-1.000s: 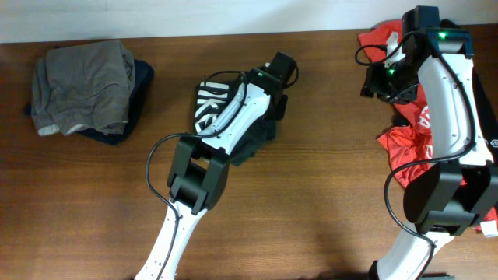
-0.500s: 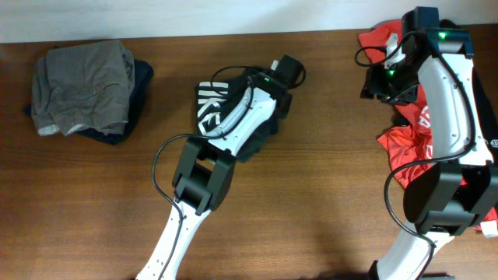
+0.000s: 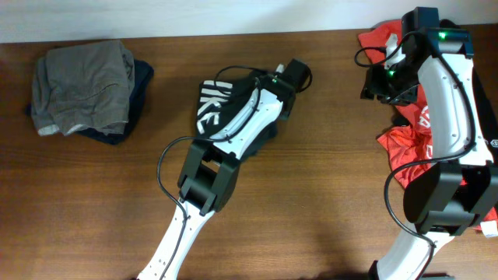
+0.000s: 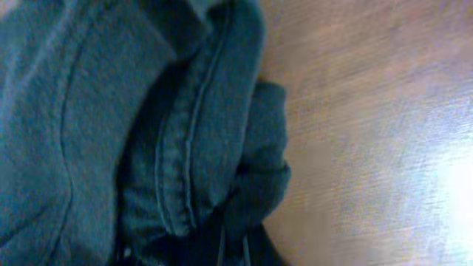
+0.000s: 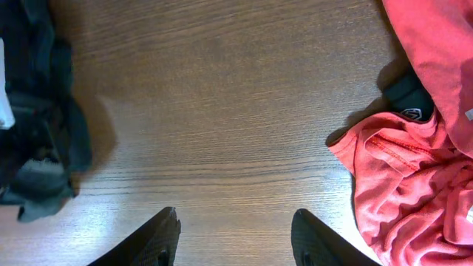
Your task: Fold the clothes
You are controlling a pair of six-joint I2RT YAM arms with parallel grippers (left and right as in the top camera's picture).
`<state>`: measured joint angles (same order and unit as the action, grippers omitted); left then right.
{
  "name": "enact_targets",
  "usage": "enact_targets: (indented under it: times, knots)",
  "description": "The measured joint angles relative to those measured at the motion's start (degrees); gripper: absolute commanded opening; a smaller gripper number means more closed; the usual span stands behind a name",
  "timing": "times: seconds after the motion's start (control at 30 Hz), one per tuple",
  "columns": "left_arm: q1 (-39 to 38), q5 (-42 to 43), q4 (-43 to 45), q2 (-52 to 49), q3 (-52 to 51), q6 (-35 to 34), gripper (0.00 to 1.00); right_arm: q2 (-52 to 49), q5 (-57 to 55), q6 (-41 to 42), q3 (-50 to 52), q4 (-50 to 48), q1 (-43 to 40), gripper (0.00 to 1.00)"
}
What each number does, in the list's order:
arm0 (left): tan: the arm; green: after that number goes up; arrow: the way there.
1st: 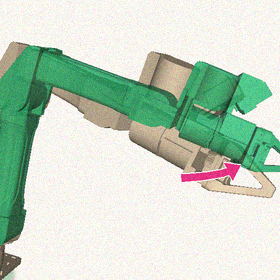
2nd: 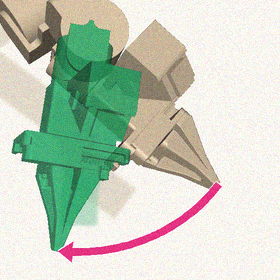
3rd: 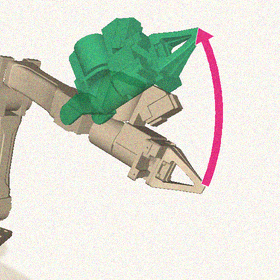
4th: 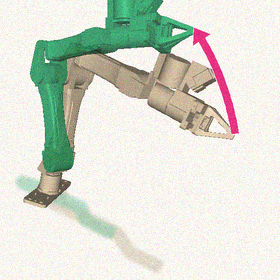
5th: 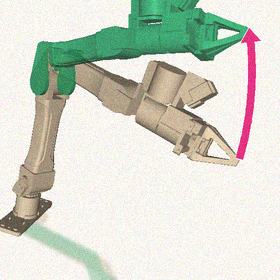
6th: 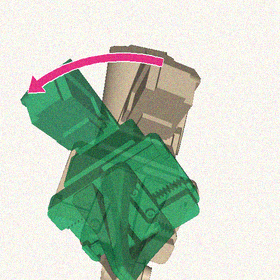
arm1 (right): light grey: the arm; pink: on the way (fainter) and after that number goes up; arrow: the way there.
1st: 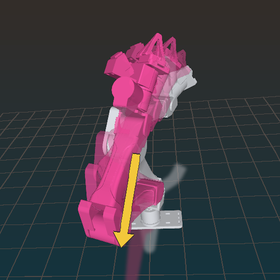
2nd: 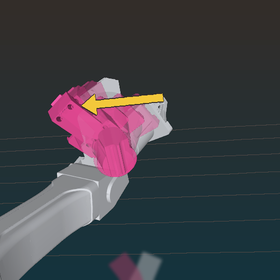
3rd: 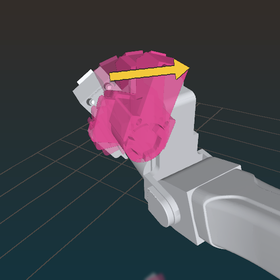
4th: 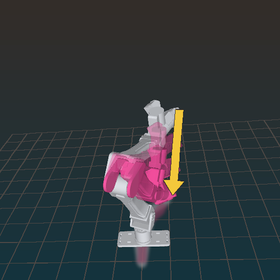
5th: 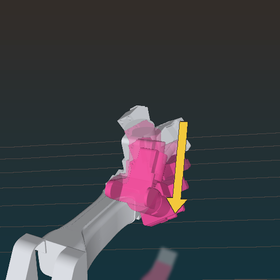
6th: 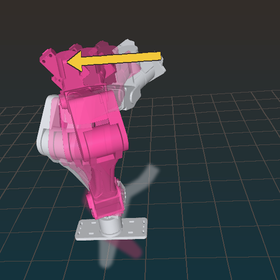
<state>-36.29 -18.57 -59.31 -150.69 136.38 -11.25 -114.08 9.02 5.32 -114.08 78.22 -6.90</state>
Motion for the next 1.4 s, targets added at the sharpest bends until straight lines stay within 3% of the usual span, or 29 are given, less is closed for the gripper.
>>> enact_targets:
  times: [0.17, 0.4, 0.73, 1.0, 1.4]
  knots:
    - [1.4, 0.8, -9.1, 0.0, 8.2, 4.6, 0.0, 0.0, 0.0, 0.0, 0.0, 0.0, 0.0, 0.54]
    - [5.3, -1.7, -14.7, 2.6, 21.0, 15.2, 0.0, 0.0, 0.0, 0.0, 0.0, -0.2, 0.0, 0.55]
    - [14.3, -5.8, -16.5, 10.7, 25.8, 18.7, 0.0, 0.0, 0.0, 0.0, 0.0, -0.2, 0.0, 0.55]
    - [23.9, -6.1, -16.0, 13.5, 25.9, 21.4, 0.0, 0.0, 0.0, 0.0, 0.0, -0.2, 0.0, 0.55]
    - [37.8, -6.8, -3.0, 16.2, 25.9, 37.7, 0.0, 0.0, 0.0, 0.0, 0.0, -0.1, 0.0, 0.55]
